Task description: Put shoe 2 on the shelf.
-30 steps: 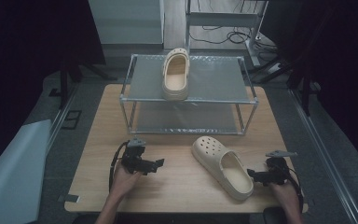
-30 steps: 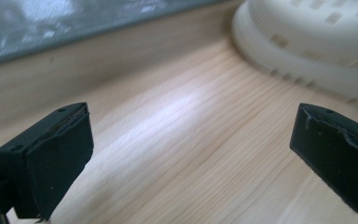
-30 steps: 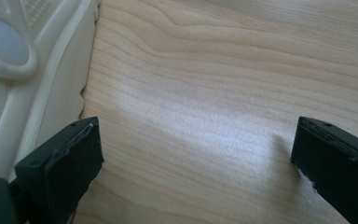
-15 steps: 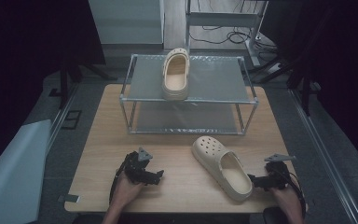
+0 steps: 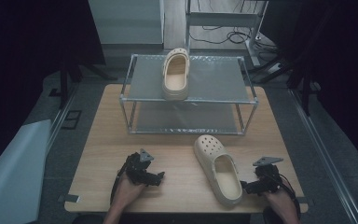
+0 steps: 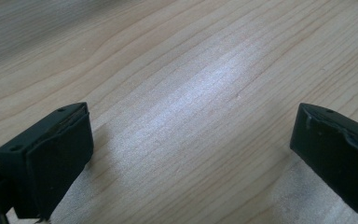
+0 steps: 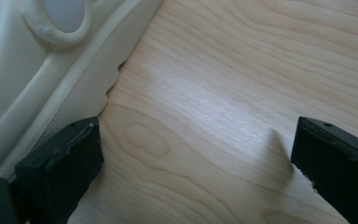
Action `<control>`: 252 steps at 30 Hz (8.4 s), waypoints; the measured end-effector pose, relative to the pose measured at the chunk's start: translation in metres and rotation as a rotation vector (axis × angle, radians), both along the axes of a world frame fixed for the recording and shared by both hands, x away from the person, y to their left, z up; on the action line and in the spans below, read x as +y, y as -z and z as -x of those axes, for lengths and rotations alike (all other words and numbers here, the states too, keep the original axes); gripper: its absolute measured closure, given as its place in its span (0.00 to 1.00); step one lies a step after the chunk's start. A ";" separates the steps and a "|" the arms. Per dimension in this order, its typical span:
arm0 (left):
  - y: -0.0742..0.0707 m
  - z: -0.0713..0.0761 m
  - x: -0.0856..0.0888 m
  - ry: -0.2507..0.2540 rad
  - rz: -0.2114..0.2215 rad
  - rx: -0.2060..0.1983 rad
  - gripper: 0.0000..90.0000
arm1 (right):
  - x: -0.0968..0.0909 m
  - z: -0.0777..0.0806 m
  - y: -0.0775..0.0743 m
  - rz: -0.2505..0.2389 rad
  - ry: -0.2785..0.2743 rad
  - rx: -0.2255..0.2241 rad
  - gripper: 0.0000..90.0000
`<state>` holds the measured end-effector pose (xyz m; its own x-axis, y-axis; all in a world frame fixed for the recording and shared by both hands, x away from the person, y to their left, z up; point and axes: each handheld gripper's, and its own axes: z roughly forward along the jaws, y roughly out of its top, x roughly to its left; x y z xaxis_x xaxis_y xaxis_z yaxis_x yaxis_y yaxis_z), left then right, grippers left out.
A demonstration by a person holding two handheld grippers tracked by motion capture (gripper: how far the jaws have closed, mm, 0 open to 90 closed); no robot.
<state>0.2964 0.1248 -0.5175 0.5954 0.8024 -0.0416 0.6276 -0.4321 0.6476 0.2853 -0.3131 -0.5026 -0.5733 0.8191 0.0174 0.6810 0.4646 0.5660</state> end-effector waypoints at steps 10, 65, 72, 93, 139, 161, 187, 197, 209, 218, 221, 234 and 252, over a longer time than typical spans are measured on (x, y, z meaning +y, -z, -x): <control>-0.002 -0.002 -0.002 0.007 0.026 0.002 0.00 | 0.022 0.004 0.000 0.016 -0.079 0.013 0.00; -0.005 -0.004 0.005 -0.006 0.002 0.000 0.00 | 0.064 -0.031 -0.030 -0.224 0.121 0.060 0.28; -0.002 -0.004 0.005 -0.019 -0.013 -0.006 0.00 | 0.082 -0.035 -0.032 -0.161 0.132 0.046 0.58; -0.001 -0.004 0.007 -0.003 -0.007 -0.003 0.00 | 0.041 -0.052 -0.034 -0.300 0.212 0.088 0.85; -0.001 -0.005 0.006 0.033 0.049 0.026 0.00 | 0.017 -0.068 -0.120 -0.794 0.145 0.246 0.86; -0.003 -0.006 0.011 0.023 0.066 0.032 0.00 | 0.023 -0.111 -0.177 -0.878 0.210 0.226 0.86; -0.004 -0.004 0.014 0.027 0.073 0.032 0.00 | 0.048 -0.190 -0.199 -0.876 0.472 0.180 0.86; -0.004 -0.004 0.015 0.030 0.077 0.035 0.00 | 0.062 -0.216 -0.200 -0.814 0.553 0.148 0.86; -0.006 -0.004 0.015 0.034 0.086 0.033 0.00 | 0.081 -0.240 -0.201 -0.708 0.641 0.079 0.85; -0.006 -0.005 0.017 0.036 0.084 0.033 0.00 | 0.096 -0.253 -0.200 -0.652 0.680 0.043 0.84; -0.006 -0.005 0.016 0.037 0.084 0.034 0.00 | 0.099 -0.254 -0.199 -0.643 0.691 0.035 0.83; -0.006 -0.005 0.014 0.047 0.078 0.034 0.00 | 0.122 -0.257 -0.204 -0.663 0.663 0.010 0.50; -0.006 -0.005 0.010 0.056 0.066 0.034 0.00 | 0.104 -0.241 -0.226 -0.735 0.509 0.016 0.55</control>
